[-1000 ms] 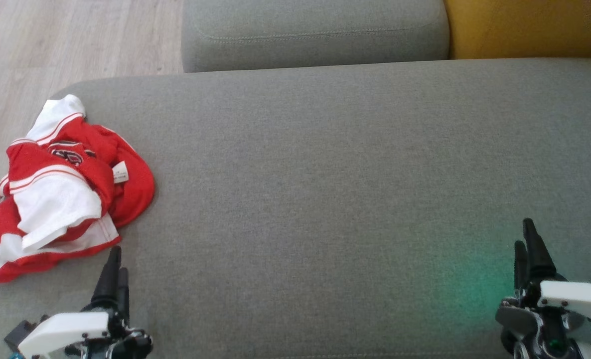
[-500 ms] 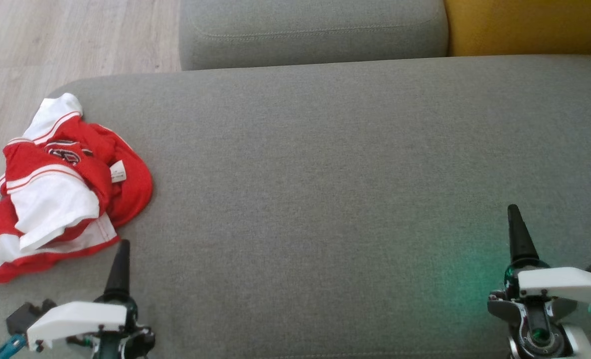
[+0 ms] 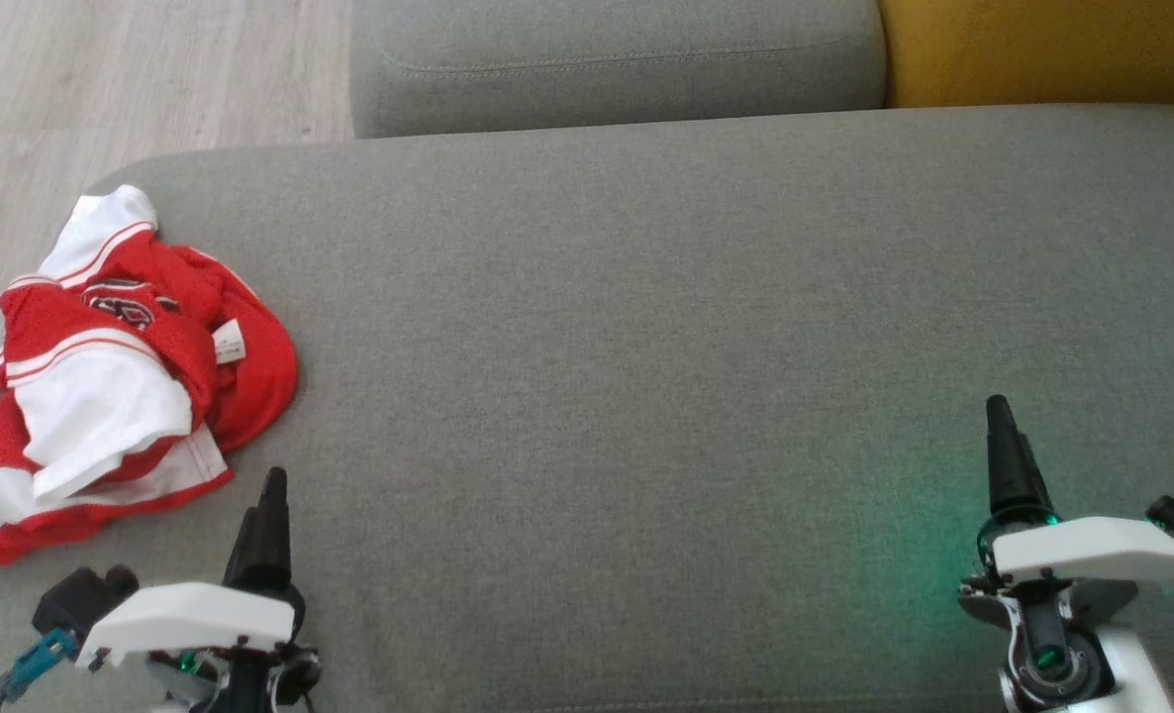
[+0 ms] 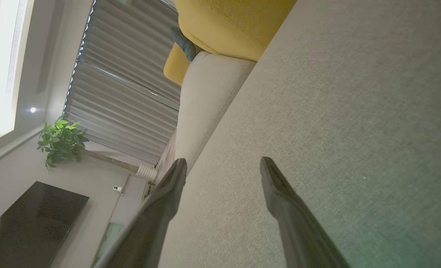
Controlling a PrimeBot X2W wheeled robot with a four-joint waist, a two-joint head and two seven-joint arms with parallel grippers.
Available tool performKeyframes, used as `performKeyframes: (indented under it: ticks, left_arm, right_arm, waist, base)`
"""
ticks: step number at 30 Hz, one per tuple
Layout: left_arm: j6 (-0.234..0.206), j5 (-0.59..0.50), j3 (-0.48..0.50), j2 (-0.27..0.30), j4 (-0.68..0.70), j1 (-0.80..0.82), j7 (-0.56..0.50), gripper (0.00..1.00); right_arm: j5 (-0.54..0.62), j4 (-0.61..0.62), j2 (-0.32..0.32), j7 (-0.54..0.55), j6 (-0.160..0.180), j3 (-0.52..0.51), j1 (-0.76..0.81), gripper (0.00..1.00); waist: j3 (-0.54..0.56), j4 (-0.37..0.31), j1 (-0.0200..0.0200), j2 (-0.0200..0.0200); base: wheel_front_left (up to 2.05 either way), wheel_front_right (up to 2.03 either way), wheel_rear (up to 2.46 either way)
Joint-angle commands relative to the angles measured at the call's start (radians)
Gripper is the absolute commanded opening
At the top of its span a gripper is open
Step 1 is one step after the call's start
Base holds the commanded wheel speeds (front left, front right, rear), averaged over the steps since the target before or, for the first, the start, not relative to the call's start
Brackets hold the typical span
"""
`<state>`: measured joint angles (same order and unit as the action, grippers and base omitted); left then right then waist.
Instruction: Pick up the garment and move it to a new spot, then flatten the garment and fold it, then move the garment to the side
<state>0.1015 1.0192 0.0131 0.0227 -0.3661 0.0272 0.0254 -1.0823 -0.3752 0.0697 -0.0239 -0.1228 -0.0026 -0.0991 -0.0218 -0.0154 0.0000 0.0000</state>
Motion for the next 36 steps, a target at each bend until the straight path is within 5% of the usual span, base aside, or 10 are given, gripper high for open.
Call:
performKeyframes:
  ticks: [1, 36]
  left_arm:
    - [-0.005, -0.042, 0.008, 0.012, 0.032, 0.058, 0.015, 1.0]
    - [-0.075, -0.475, -0.047, 0.021, 0.038, 0.081, 0.114, 1.0]
  right_arm:
    - [0.043, 0.024, 0.01, -0.014, -0.003, 0.017, -0.062, 1.0]
    - [0.492, -0.011, 0.006, -0.115, -0.005, 0.098, -0.098, 1.0]
  waist:
    - [0.0, -0.001, 0.0, 0.0]
    - [0.002, -0.011, 0.0, 0.0]
  base:
    - [0.0, 0.0, 0.0]
    - [0.0, 0.0, 0.0]
